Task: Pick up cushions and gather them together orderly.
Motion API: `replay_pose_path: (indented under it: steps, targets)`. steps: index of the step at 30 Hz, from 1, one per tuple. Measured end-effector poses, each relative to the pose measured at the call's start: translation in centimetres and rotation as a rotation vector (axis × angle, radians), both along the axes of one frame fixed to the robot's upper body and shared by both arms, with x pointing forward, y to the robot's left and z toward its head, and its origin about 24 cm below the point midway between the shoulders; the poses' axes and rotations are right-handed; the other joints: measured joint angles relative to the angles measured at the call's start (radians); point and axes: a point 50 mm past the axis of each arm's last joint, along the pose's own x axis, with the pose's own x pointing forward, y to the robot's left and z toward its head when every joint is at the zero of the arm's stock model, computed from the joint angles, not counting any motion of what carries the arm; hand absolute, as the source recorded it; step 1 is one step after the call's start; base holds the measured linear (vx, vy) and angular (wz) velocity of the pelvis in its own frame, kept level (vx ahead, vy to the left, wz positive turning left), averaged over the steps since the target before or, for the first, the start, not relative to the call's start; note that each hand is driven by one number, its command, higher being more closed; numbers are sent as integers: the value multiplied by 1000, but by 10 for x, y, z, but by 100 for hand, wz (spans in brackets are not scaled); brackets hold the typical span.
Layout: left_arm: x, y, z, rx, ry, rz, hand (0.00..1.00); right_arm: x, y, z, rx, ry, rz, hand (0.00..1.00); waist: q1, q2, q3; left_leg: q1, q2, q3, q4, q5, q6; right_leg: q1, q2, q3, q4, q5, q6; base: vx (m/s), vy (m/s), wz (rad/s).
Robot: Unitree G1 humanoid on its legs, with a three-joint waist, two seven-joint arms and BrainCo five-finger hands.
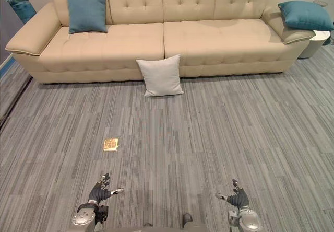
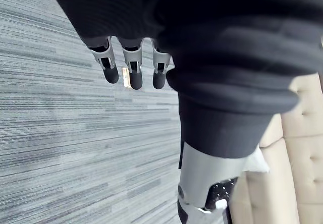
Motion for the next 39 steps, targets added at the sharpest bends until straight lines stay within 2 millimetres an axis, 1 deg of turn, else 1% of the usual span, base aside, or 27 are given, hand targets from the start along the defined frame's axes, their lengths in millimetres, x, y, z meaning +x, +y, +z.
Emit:
replay_pose_path:
  steps: [1, 2, 9, 12, 15, 19, 22, 23, 24, 25, 26, 27, 28, 29, 30, 31, 32, 33, 34, 35, 36, 37, 38, 39]
  targets:
    - [-2, 0, 0, 0, 3, 1, 0, 0, 0, 2, -4, -10, 3, 0, 0, 0, 0, 0, 0, 1, 0, -1, -2, 0, 0, 0, 0, 0, 0, 0, 0, 0]
    - [-3, 0, 0, 0, 1, 2, 0, 1, -1, 3, -8, -17, 4, 0, 0, 0, 0, 0, 1, 1, 5, -8, -12, 1, 0, 1, 0, 0, 0, -9, -17, -3]
    - [-3, 0, 0, -4, -2, 6, 0, 1, -4, 4, -12, -19, 1, 0, 1, 4, 2, -3, 1, 1, 10, -8, -12, 0, -2, -2, 3, -2, 1, -10, -7, 1]
    - [-3, -2, 0, -9, -3, 8, 0, 3, -3, 7, -14, -35, 5, 0, 1, 10, 6, -14, 0, -1, 10, -7, -11, -8, -4, -17, 6, -4, -1, -46, -22, 9]
    - [-2, -3, 0, -26, -11, 24, 0, 6, -4, 9, -5, -56, -8, 0, 1, 10, 9, -24, 1, -1, 10, -7, -10, -19, -3, -26, 14, -7, -6, -34, -17, 7]
    - [2, -5, 7, -42, -54, 38, 0, 8, -3, 10, 24, -76, -36, 0, 5, 9, 10, -33, 2, 1, 11, -7, -10, -33, -4, -27, 26, -16, -9, -5, -4, 1]
    - [6, -6, 11, -52, -85, 44, 0, 16, 2, 11, 52, -101, -50, 0, 5, 6, 18, -64, 5, 11, 36, -24, 14, -64, -3, -21, 44, -28, -8, 9, 4, -10]
    - [8, -6, 14, -56, -100, 45, 0, 19, 4, 11, 63, -109, -54, 0, 9, 6, 22, -78, 9, 24, 56, -38, 36, -86, -2, -9, 69, -43, -8, 53, 30, -30]
    - [8, -7, 15, -62, -110, 50, 0, 23, 6, 11, 68, -117, -55, 0, 15, 6, 26, -87, 10, 40, 75, -56, 43, -119, -3, 6, 124, -73, -3, 61, 36, -38]
    - [10, -7, 17, -63, -120, 49, 0, 25, 7, 11, 72, -121, -57, 0, 23, 6, 28, -94, 7, 51, 89, -79, 46, -154, -11, 15, 189, -110, 10, 61, 37, -31]
    - [10, -7, 17, -65, -124, 49, 0, 25, 8, 11, 73, -121, -58, 0, 25, 4, 29, -98, 2, 56, 98, -92, 49, -177, -19, 21, 240, -136, 24, 72, 38, -23]
    - [11, -8, 18, -71, -127, 53, 0, 25, 8, 11, 70, -119, -63, 0, 22, 2, 36, -97, -6, 58, 108, -117, 57, -220, -31, 21, 332, -170, 43, 114, 83, -20]
    - [14, -9, 18, -73, -132, 50, 0, 26, 9, 10, 72, -115, -67, 0, 24, 6, 50, -82, -16, 54, 109, -142, 67, -307, -58, -8, 542, -188, 62, 161, 85, -5]
    - [16, -9, 19, -71, -136, 46, 0, 26, 11, 9, 77, -116, -64, 0, 14, 4, 62, -54, -22, 45, 110, -152, 78, -363, -85, -39, 690, -181, 62, 194, 78, 10]
    - [19, -8, 20, -67, -143, 43, 0, 24, 12, 8, 84, -109, -68, 0, 4, 0, 74, -33, -25, 38, 112, -159, 85, -392, -101, -62, 763, -194, 59, 277, 36, 18]
    - [17, -5, 20, -54, -132, 37, 0, 19, 15, 5, 97, -95, -72, 0, 2, -1, 81, 4, -21, 34, 115, -182, 79, -430, -115, -95, 809, -232, 37, 369, 38, 6]
    - [19, -1, 21, -41, -134, 33, 0, 19, 17, 4, 96, -88, -53, 0, -2, 12, 89, 31, -10, 36, 114, -189, 72, -474, -121, -139, 797, -251, 19, 388, 32, 4]
    - [22, 0, 23, -35, -143, 29, 0, 20, 18, 5, 95, -90, -45, 0, -10, 10, 92, 46, 1, 33, 106, -191, 68, -497, -118, -158, 772, -250, 18, 438, -6, 22]
    - [30, 0, 26, -32, -159, 23, 0, 24, 17, 7, 91, -100, -36, 0, -27, 35, 111, 76, 30, 21, 81, -192, 65, -535, -96, -191, 689, -237, 4, 599, -80, 40]
    - [37, 1, 27, -26, -166, 19, 0, 28, 16, 10, 86, -114, -32, 0, -35, 36, 125, 105, 57, 17, 68, -188, 58, -566, -69, -203, 567, -186, -4, 625, -114, 45]
    - [42, 3, 28, -20, -170, 17, 0, 29, 17, 10, 86, -119, -28, 0, -38, 32, 134, 120, 58, 15, 68, -177, 28, -581, -59, -211, 455, -114, -4, 571, -132, 31]
    - [42, 3, 27, -16, -166, 17, 0, 28, 18, 10, 85, -117, -22, 0, -40, 26, 134, 135, 57, 13, 68, -176, 4, -583, -54, -212, 376, -61, -12, 547, -160, 28]
    - [40, 5, 26, -8, -159, 21, 0, 24, 20, 9, 82, -105, -5, 0, -52, -6, 128, 171, 54, 7, 83, -189, -36, -576, -50, -204, 306, 92, -68, 570, -174, 24]
    - [39, 0, 23, -23, -144, 27, 0, 26, 16, 11, 70, -109, 0, 0, -55, 19, 138, 185, 75, 1, 120, -197, -58, -584, -50, -207, 386, 121, -121, 694, -208, 16]
